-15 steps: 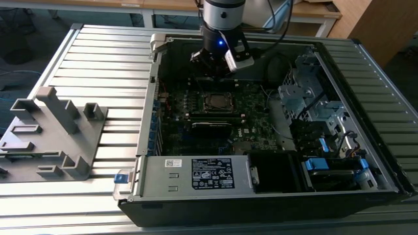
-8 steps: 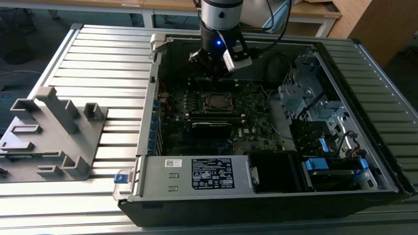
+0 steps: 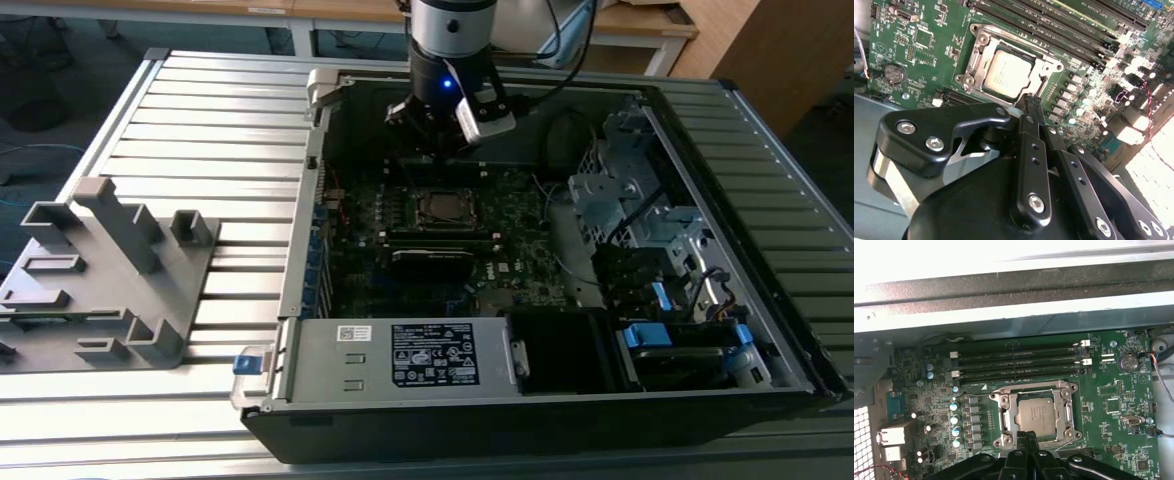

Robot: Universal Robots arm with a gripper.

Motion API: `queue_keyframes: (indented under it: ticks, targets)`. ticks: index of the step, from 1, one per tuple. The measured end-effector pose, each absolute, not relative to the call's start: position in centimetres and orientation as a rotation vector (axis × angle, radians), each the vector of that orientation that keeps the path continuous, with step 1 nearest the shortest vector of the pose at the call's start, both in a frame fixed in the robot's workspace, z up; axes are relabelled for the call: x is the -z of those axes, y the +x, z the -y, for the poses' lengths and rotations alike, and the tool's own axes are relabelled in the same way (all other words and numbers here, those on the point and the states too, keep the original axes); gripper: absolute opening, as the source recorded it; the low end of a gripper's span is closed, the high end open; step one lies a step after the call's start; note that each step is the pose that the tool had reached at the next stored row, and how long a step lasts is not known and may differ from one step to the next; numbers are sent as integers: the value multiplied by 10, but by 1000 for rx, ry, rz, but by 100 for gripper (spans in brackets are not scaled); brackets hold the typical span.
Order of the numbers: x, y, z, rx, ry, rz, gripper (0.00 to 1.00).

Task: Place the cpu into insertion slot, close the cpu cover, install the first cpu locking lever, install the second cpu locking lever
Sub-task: 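Install the first cpu locking lever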

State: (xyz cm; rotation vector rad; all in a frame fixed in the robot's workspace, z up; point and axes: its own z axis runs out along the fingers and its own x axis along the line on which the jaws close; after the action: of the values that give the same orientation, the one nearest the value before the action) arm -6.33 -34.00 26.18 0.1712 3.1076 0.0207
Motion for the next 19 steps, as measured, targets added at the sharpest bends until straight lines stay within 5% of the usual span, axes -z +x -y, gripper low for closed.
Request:
queue_keyframes:
  ticks: [19]
  targets:
    - [-261, -104, 340, -20, 171, -3107, 11]
